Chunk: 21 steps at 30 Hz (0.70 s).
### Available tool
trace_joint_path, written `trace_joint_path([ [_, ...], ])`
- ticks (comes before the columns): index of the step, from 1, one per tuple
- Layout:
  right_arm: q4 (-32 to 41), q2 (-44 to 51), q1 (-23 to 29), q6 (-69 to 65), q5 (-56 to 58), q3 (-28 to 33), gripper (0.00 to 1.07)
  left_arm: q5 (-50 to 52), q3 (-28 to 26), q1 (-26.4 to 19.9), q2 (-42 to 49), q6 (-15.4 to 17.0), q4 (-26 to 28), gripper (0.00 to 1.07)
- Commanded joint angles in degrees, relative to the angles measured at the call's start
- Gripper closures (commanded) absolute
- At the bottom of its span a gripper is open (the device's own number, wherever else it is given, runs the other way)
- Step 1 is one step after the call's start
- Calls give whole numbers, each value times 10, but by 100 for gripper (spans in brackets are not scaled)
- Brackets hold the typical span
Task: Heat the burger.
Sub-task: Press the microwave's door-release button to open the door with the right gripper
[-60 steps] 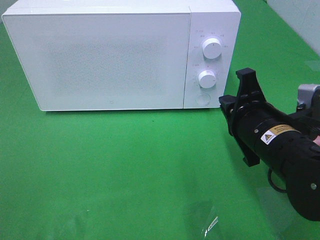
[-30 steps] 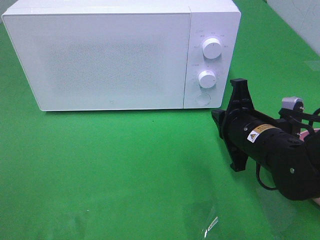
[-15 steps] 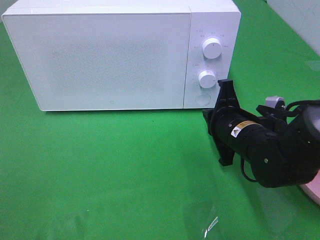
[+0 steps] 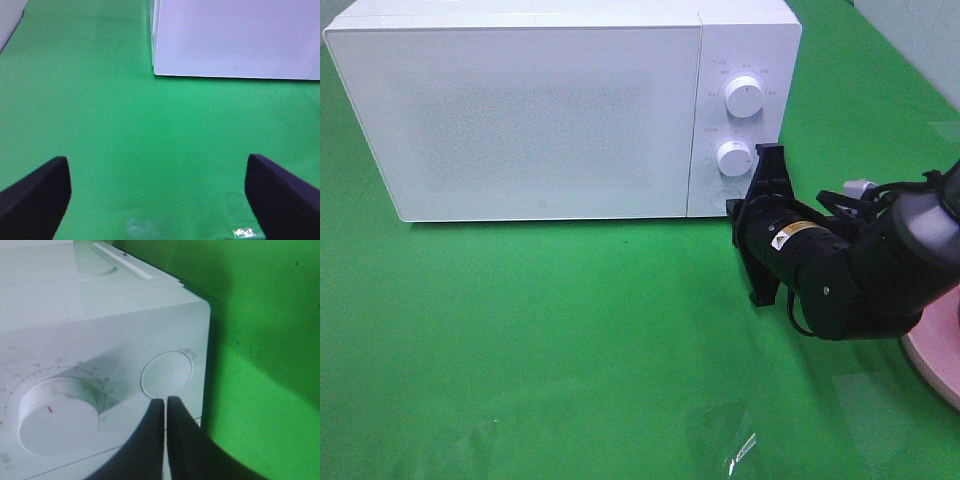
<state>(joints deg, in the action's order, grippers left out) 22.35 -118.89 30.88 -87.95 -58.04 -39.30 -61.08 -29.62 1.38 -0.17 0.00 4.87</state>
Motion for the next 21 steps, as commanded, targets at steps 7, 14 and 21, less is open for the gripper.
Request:
trace_joint_path([
  [7,16,-7,-12,-2,5,-34,107,-2,0,1,1,0,3,20],
  [14,0,-19,-16,-5,17,-46,107,-2,0,1,1,0,3,20],
  [21,1,-33,-18,-22,10,-47,107,-2,0,1,1,0,3,20],
])
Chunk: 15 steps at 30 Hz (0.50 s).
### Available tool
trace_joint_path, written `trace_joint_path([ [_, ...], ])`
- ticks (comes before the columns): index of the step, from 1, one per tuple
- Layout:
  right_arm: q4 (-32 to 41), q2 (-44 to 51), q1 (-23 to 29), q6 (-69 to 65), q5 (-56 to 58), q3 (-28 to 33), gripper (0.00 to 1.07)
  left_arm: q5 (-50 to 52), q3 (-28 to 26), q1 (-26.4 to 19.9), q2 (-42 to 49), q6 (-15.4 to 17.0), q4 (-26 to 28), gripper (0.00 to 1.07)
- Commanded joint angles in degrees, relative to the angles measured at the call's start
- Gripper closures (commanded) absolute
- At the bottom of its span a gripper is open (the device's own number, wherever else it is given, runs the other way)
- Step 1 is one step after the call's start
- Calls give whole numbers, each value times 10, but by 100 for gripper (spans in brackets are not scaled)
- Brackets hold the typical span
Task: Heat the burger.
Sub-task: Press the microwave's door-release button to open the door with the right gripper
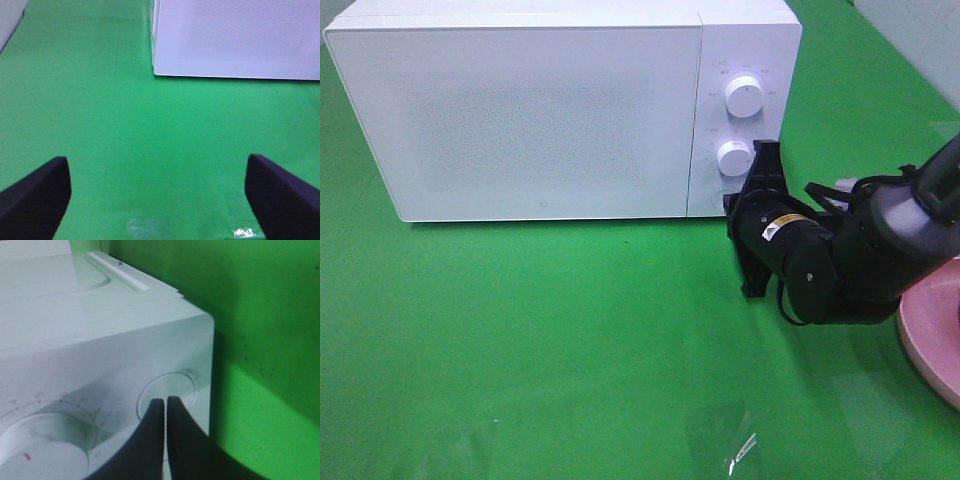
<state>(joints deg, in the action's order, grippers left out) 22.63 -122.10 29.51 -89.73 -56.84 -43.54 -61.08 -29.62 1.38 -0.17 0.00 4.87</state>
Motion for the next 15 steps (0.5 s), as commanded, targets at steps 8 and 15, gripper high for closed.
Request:
trace_joint_path([
  [8,-3,-14,-8,-11,-13,-21,107,-2,0,1,1,0,3,20],
  [15,-3,-14,-8,-12,-25,-31,107,-2,0,1,1,0,3,20],
])
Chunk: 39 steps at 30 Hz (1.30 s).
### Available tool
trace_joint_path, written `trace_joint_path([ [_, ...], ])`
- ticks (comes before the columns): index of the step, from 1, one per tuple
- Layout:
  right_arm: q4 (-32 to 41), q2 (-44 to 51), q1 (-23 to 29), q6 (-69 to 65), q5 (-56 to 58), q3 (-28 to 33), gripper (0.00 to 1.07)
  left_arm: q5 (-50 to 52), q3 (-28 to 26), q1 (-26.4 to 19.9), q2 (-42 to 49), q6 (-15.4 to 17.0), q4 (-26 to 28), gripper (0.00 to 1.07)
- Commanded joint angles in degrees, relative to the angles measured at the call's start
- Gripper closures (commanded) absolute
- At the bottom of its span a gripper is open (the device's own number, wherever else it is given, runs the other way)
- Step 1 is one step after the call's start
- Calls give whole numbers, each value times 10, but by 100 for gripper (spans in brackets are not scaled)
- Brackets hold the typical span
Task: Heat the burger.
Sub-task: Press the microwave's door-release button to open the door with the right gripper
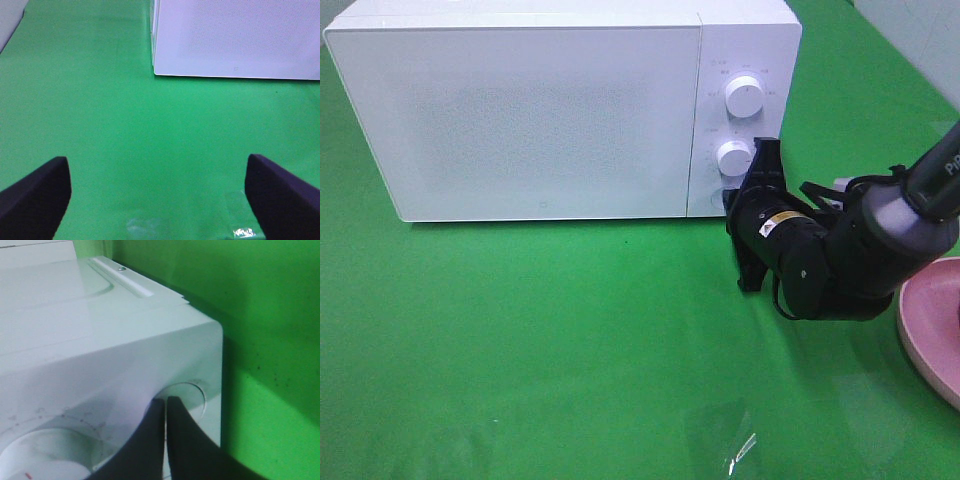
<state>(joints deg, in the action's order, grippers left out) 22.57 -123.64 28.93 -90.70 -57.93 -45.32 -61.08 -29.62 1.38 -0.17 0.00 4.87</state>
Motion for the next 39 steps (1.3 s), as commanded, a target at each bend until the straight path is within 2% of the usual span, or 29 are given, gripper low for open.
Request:
trace_joint_path([
  [1,-3,1,-2,-2,-14,-19,107,-2,0,1,1,0,3,20],
  [14,6,-24,-2,-5,-36,-50,107,-2,0,1,1,0,3,20],
  [27,50,-26,-2,3,-143,-53,107,-2,0,1,1,0,3,20],
  [39,98,-27,-15,50,-211,-93,107,-2,0,1,1,0,3,20],
])
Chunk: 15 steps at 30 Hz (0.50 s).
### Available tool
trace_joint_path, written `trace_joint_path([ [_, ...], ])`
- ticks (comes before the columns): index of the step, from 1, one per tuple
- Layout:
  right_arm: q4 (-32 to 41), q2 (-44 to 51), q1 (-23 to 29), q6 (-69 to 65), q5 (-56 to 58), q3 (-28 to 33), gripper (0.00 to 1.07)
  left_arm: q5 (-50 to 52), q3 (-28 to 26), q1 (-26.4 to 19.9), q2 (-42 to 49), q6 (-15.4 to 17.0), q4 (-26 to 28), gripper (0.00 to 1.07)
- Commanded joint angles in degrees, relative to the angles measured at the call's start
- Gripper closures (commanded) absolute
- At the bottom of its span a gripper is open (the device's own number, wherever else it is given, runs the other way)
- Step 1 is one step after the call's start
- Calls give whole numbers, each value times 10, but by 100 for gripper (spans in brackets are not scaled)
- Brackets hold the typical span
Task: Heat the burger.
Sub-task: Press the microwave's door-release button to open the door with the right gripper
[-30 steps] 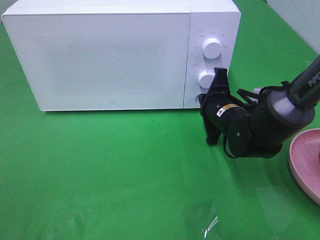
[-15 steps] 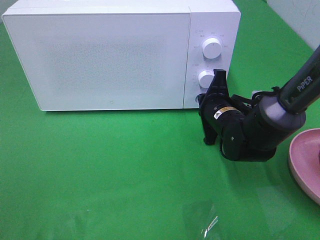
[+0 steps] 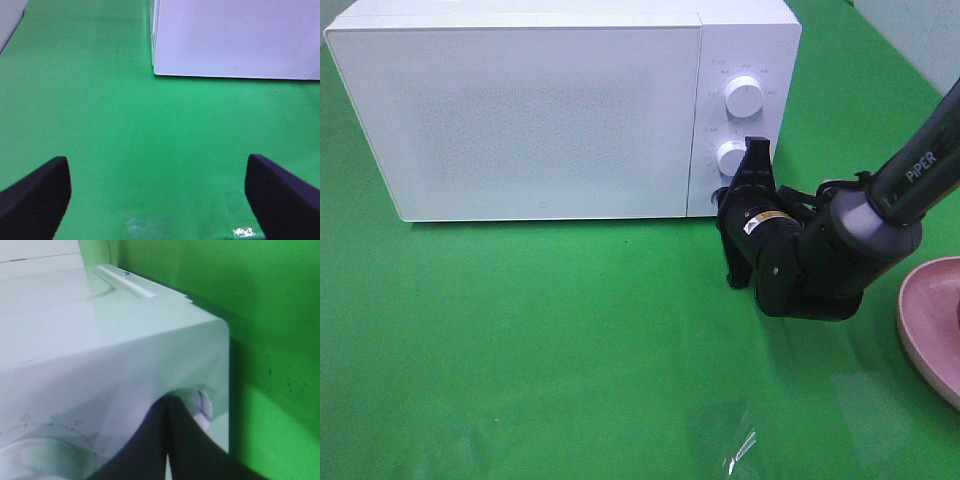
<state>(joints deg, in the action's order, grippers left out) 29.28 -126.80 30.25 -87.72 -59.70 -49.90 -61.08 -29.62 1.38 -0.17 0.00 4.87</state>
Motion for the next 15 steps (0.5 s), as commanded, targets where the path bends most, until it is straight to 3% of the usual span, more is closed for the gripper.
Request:
trace_joint_path([
  [1,32,4,-29,30,-193,-60,107,-2,0,1,1,0,3,20],
  [15,15,4,-36,39,-170,-79,107,-2,0,1,1,0,3,20],
])
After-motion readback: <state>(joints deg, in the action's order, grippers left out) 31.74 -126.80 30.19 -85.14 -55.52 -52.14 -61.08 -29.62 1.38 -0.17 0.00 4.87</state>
